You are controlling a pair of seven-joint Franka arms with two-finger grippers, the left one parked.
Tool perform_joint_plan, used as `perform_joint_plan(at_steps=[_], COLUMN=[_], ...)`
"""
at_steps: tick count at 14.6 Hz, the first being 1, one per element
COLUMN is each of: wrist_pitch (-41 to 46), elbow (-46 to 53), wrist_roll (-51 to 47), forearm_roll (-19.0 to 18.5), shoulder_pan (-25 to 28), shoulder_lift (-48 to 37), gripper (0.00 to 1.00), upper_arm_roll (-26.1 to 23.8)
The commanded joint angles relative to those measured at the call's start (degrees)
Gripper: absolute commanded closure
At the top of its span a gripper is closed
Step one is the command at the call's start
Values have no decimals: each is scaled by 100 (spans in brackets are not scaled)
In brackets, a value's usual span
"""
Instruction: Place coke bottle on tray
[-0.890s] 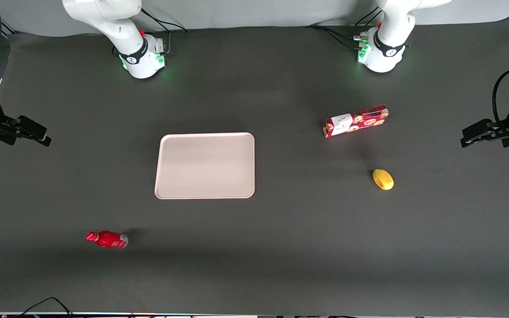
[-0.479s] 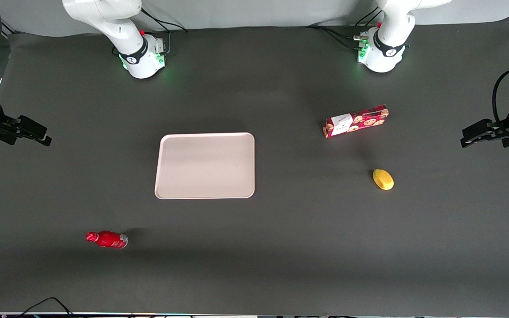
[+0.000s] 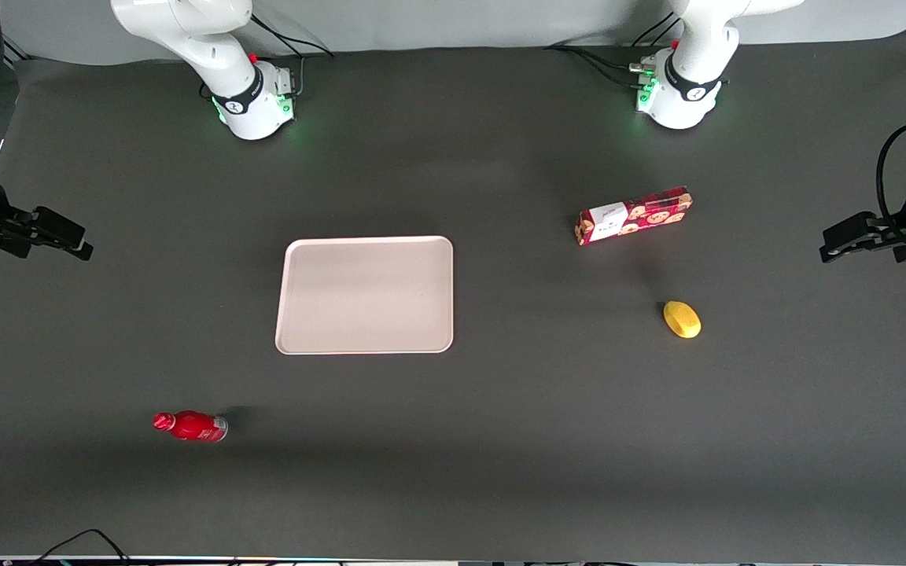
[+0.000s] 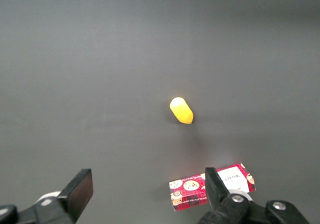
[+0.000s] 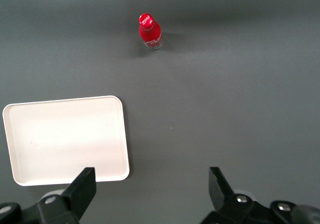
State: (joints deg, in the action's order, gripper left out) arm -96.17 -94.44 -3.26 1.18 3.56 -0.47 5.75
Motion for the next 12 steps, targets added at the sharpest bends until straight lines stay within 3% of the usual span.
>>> perform_joint_plan(at_steps=[1,4,12], wrist_pitch=[20,-480,-831], elbow=[145,328,2052], wrist_roll=[141,142,590], forearm_roll=[-48,-13,154], shoulder_pan=[-39,4,22], shoulder_lift=[274,809,2937], gripper=[0,0,0], upper_arm_roll=[14,22,22])
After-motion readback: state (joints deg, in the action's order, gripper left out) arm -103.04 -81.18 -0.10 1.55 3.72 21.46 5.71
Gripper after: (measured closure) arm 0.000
